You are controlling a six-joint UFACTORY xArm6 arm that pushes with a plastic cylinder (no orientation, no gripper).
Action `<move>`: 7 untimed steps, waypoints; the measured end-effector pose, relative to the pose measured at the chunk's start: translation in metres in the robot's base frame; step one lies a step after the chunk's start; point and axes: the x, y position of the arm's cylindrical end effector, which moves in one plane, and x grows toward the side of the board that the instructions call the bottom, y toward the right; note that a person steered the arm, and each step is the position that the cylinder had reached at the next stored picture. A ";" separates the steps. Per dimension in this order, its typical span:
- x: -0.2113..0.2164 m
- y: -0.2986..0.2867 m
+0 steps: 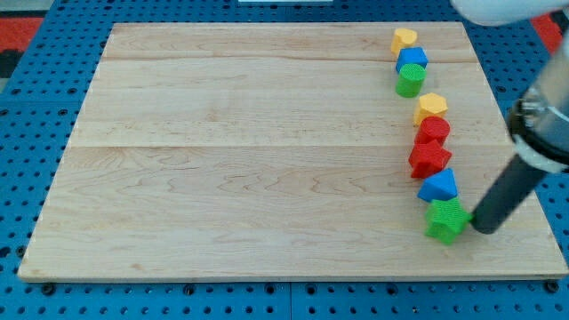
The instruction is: Move the green star towards the center
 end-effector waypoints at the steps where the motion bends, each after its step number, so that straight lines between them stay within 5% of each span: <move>1: 0.013 -0.055; 4: -0.010 -0.232; 5: -0.010 -0.228; 7: -0.002 -0.082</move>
